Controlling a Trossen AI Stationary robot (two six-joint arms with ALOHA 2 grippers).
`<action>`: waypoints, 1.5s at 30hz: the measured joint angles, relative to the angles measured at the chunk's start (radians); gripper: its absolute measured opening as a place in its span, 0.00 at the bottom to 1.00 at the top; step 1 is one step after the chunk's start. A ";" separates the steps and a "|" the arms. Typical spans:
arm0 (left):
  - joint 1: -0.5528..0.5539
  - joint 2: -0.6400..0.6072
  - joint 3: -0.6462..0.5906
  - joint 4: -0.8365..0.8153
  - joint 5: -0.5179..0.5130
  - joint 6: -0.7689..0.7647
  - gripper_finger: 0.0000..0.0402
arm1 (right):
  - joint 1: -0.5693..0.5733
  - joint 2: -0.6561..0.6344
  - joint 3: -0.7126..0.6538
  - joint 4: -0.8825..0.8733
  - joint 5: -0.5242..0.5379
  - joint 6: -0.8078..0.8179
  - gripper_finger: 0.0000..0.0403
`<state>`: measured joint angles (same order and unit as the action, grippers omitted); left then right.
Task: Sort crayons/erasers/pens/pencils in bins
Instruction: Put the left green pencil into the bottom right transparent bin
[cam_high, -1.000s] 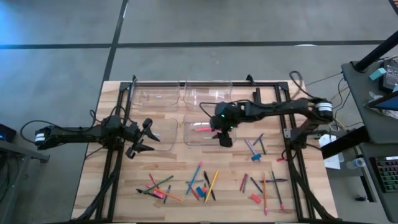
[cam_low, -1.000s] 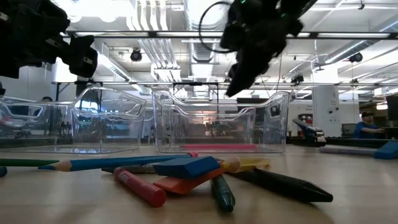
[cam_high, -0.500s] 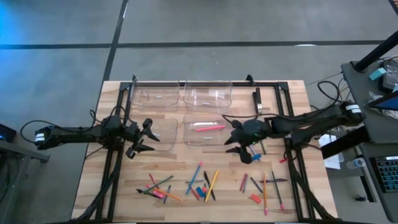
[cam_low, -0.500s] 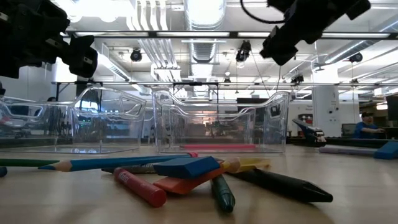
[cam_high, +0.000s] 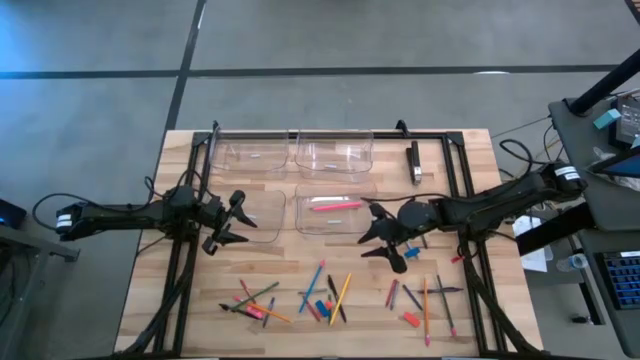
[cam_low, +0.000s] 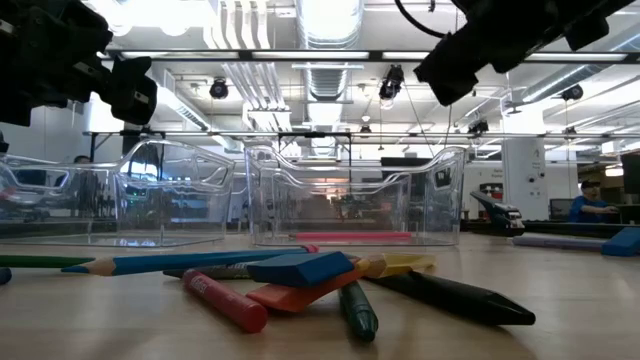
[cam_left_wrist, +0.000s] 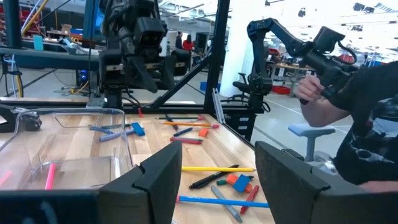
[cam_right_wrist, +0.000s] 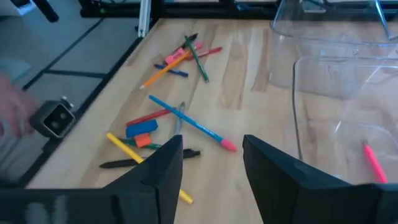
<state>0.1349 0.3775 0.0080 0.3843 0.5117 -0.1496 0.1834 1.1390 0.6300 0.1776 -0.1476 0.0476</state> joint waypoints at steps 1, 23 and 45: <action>0.000 0.000 0.000 0.000 0.000 0.000 0.47 | 0.000 0.009 0.000 0.011 0.000 -0.019 0.39; 0.000 0.000 0.000 0.000 0.000 0.000 0.47 | 0.031 0.036 0.042 0.126 0.017 -0.152 0.35; 0.002 0.002 0.000 0.000 -0.019 0.052 0.47 | 0.151 -0.173 0.049 -0.080 0.022 -0.144 0.35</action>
<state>0.1364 0.3797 0.0082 0.3843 0.4923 -0.0971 0.3340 0.9657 0.6787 0.0976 -0.1261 -0.0962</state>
